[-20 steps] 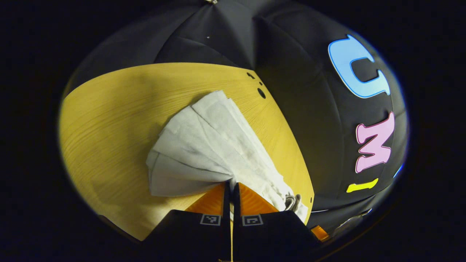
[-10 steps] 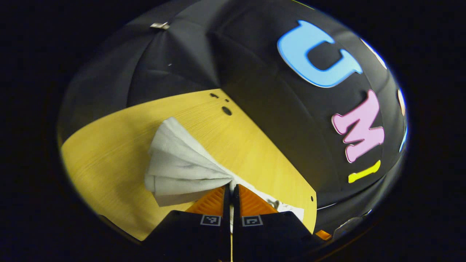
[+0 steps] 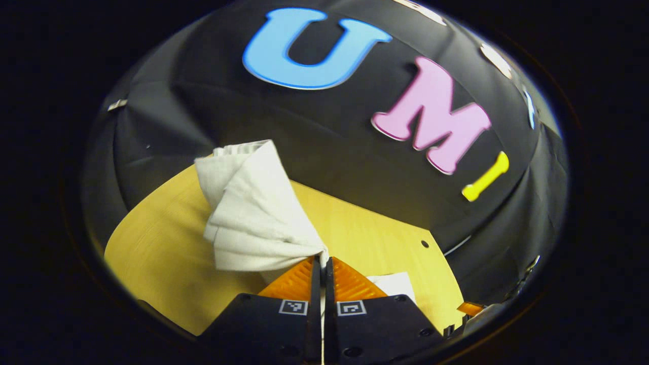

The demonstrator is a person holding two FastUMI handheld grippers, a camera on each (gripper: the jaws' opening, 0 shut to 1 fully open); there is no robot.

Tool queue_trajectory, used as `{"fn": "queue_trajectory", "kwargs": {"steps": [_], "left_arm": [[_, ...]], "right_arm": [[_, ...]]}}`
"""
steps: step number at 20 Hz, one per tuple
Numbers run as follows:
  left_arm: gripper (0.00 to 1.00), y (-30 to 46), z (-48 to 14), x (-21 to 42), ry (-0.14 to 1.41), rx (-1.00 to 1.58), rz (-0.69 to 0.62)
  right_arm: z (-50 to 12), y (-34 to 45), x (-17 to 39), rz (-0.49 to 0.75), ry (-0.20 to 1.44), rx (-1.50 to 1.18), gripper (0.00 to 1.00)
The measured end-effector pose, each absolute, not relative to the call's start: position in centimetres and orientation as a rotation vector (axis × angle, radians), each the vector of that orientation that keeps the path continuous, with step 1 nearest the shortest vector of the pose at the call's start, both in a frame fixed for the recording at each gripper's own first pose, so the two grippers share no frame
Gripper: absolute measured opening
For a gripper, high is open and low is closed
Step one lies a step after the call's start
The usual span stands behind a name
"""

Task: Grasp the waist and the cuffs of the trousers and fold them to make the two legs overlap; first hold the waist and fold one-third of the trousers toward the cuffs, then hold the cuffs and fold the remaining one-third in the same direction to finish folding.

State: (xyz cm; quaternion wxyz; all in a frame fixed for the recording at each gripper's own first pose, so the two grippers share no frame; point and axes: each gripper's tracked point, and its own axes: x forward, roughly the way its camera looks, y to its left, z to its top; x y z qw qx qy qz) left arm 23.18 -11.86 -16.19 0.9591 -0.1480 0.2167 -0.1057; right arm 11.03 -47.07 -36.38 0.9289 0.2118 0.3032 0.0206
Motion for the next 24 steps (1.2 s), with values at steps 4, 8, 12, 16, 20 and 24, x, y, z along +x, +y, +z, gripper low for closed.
{"fn": "queue_trajectory", "kwargs": {"steps": [4,8,12,16,20,24], "left_arm": [[0.07,-18.9,-17.5,22.0,0.470,-0.182,-0.338],[0.08,-25.8,-21.2,19.4,0.555,-0.034,-0.515],[0.44,-32.9,-25.0,13.3,0.688,-0.037,-0.764],[0.53,-33.7,-27.1,11.2,0.763,-0.055,-0.800],[0.52,-33.0,-27.9,11.1,0.806,-0.101,-0.753],[0.52,-32.4,-27.7,11.5,0.806,-0.138,-0.716]], "right_arm": [[-36.9,-48.7,10.2,0.007,0.625,0.452,0.58],[-37.4,-49.3,9.7,-0.003,0.637,0.460,0.58],[-37.5,-49.2,9.7,-0.004,0.640,0.459,0.58],[-37.6,-49.0,9.6,-0.002,0.643,0.451,0.59],[-37.9,-48.4,9.4,0.003,0.655,0.453,0.59],[-37.7,-47.4,9.5,0.024,0.654,0.451,0.58]]}}
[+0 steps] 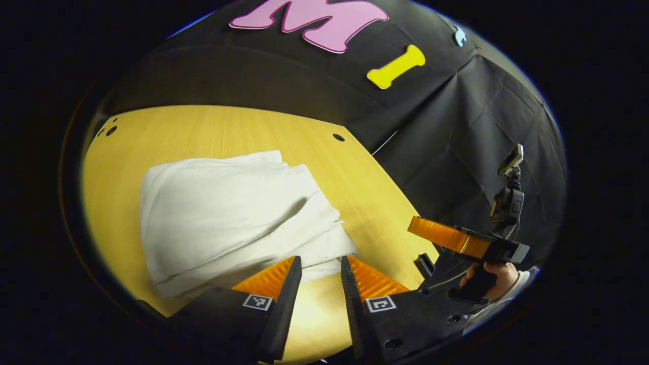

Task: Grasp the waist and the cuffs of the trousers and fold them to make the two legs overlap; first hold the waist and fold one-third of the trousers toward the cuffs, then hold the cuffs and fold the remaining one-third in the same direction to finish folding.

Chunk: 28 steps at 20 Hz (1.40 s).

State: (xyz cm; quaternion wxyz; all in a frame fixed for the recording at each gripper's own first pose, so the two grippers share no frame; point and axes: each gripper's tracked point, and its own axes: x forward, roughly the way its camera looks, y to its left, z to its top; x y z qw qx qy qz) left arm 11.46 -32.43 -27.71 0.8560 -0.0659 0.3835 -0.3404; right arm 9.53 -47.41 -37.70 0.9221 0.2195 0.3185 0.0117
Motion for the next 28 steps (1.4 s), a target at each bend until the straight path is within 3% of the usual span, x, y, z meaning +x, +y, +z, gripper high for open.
{"fn": "queue_trajectory", "kwargs": {"steps": [1,2,4,5,13,14,15,16,17,18,19,22,23,24,28], "left_arm": [[0.52,-32.2,-27.5,11.5,0.800,-0.144,-0.714],[0.60,-31.9,-27.3,11.5,0.790,-0.153,-0.718],[0.62,-31.0,-26.0,11.9,0.756,-0.179,-0.717],[0.54,-30.4,-25.3,12.0,0.733,-0.194,-0.710],[0.57,-20.3,-16.7,13.3,0.443,-0.272,-0.567],[0.58,-19.2,-15.7,13.0,0.419,-0.270,-0.546],[0.59,-18.2,-15.0,12.6,0.397,-0.265,-0.523],[0.60,-17.5,-14.6,12.4,0.380,-0.258,-0.506],[0.69,-16.9,-14.1,12.0,0.361,-0.248,-0.489],[0.69,-16.8,-13.8,11.8,0.349,-0.241,-0.480],[0.61,-16.9,-13.6,11.6,0.334,-0.235,-0.476],[0.62,-17.0,-14.1,10.9,0.309,-0.227,-0.453],[0.71,-16.8,-14.1,10.7,0.309,-0.230,-0.433],[0.94,-16.4,-14.1,10.3,0.314,-0.233,-0.417],[0.95,-14.9,-14.5,7.5,0.331,-0.258,-0.381]], "right_arm": [[-37.5,-47.0,9.6,0.033,0.652,0.449,0.59],[-37.2,-46.5,9.7,0.045,0.651,0.448,0.59],[-36.7,-45.0,9.8,0.078,0.652,0.443,0.59],[-36.4,-44.1,9.9,0.098,0.654,0.440,0.58],[-29.1,-38.4,11.5,0.246,0.558,0.415,0.60],[-28.0,-37.8,11.7,0.263,0.541,0.413,0.52],[-26.8,-37.2,11.8,0.277,0.524,0.413,0.62],[-25.8,-36.8,11.9,0.291,0.508,0.413,0.62],[-24.9,-36.3,11.9,0.306,0.494,0.411,0.64],[-24.1,-35.8,11.8,0.317,0.483,0.405,0.55],[-23.5,-35.4,11.6,0.332,0.473,0.396,0.66],[-22.5,-34.2,10.8,0.364,0.446,0.370,0.80],[-22.4,-33.7,10.4,0.373,0.440,0.358,0.85],[-22.5,-33.3,10.1,0.382,0.434,0.346,0.96],[-23.8,-32.0,9.1,0.400,0.479,0.297,0.98]]}}
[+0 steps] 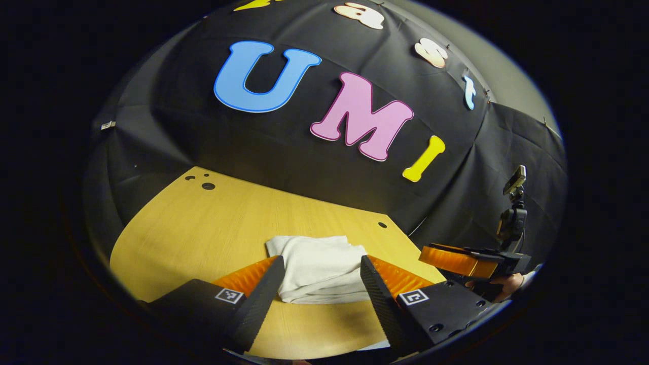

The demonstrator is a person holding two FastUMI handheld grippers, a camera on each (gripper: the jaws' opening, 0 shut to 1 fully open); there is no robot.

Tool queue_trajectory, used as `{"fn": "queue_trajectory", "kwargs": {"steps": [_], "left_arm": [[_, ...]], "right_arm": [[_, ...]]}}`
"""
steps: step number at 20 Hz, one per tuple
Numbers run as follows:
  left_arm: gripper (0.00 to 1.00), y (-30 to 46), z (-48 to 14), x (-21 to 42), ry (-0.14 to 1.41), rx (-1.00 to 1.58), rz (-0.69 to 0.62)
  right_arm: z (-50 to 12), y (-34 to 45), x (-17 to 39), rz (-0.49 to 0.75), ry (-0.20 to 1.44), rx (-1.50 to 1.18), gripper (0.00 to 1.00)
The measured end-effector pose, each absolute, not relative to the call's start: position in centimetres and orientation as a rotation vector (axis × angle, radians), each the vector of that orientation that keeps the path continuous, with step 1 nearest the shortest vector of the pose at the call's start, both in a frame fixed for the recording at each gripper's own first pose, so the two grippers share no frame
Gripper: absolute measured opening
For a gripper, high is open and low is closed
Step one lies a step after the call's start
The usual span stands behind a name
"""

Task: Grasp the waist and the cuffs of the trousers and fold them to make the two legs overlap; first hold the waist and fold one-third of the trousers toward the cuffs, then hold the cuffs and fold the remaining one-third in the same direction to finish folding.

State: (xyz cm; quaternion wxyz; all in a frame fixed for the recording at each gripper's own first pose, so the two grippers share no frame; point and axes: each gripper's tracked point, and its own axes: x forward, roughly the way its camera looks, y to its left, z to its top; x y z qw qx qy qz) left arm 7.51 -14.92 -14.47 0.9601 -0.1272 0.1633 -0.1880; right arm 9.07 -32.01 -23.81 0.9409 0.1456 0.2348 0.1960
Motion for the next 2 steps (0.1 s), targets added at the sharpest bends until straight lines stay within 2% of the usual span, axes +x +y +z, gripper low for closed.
{"fn": "queue_trajectory", "kwargs": {"steps": [2], "left_arm": [[0.95,-13.94,-14.94,6.19,0.341,-0.253,-0.368]], "right_arm": [[-24.23,-30.97,8.77,0.408,0.505,0.297,0.98]]}}
